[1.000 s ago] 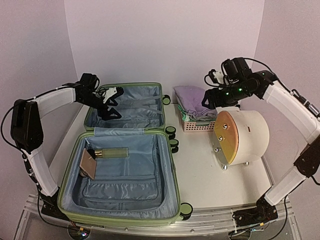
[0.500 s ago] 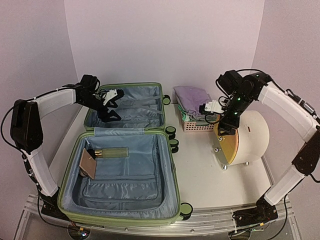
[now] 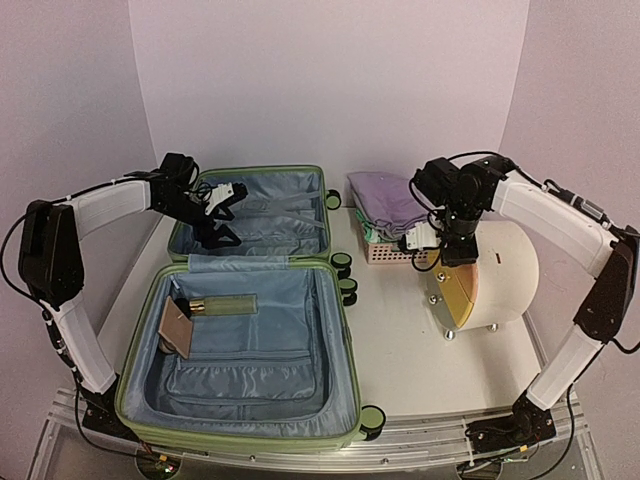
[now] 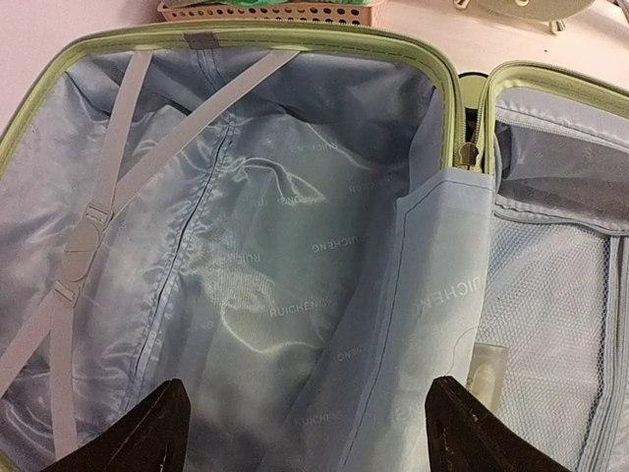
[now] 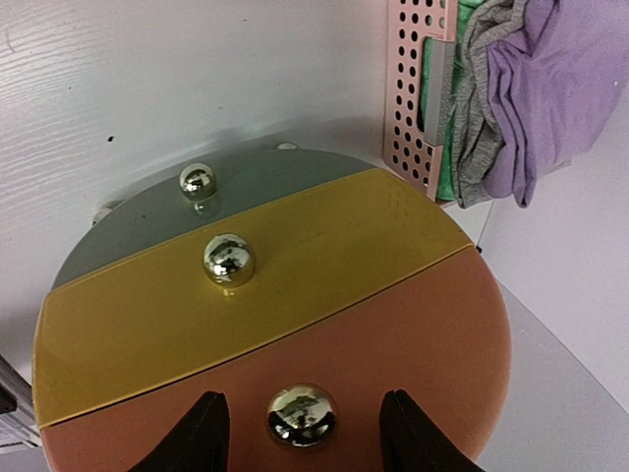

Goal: Open, take out, and arrange the luggage

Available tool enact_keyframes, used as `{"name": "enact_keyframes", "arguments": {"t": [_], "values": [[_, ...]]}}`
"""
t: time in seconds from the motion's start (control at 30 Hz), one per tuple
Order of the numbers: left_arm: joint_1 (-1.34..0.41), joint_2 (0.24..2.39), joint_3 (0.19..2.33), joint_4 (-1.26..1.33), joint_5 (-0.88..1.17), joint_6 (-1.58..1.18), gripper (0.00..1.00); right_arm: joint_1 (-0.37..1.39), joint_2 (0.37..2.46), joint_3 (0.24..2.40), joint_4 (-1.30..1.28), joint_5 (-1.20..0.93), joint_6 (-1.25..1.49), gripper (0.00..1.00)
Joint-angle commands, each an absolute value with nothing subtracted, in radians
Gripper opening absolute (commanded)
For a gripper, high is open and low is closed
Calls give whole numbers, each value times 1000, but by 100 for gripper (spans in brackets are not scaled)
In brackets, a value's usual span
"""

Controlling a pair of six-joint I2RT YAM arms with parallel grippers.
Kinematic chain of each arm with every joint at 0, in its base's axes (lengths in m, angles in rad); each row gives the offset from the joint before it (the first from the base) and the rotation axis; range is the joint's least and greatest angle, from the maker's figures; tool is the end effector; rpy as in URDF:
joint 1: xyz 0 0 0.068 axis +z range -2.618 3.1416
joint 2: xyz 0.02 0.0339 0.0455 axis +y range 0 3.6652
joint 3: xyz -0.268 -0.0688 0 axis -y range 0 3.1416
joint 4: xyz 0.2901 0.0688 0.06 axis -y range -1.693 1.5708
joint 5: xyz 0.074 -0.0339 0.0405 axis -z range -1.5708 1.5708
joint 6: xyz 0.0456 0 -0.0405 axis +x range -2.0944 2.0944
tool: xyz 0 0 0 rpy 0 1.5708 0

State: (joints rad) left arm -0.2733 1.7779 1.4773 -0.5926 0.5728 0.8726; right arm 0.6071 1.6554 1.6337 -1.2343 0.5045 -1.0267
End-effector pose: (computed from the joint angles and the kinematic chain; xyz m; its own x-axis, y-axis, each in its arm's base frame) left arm 0.4174 -0.1427 0.2597 -0.0579 0.6848 -0.7265 0.9308 0.3001 0.2088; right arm 0.3158 0.1926 0.3259 -0.0821 -0.9690 0.2330 -0.8631 -0.0477 -0.5028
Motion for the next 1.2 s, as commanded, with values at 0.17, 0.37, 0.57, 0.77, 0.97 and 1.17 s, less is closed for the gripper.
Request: {"name": "enact_keyframes", "arguments": {"t": [0.17,0.37,0.57,0.77,0.97,1.17], "values": [[-273,1727,1475,-570,578,872,82,608,1699,1628,-1181,605,-1071,35],[-273,1726,1468,-566,567,874,82,640,1722,1653,-1200,562,-1047,19],[-273,1726,1466,-565,568,872,82,735,1781,1740,-1208,442,-993,18],[-273,1726,1466,-568,566,872,82,776,1858,1808,-1181,424,-932,18],[-273,1714,1461,-584,564,881,82,801,1931,1887,-1152,413,-892,19],[-274,1702,1449,-592,561,892,82,805,1936,1894,-1140,426,-901,22]]}}
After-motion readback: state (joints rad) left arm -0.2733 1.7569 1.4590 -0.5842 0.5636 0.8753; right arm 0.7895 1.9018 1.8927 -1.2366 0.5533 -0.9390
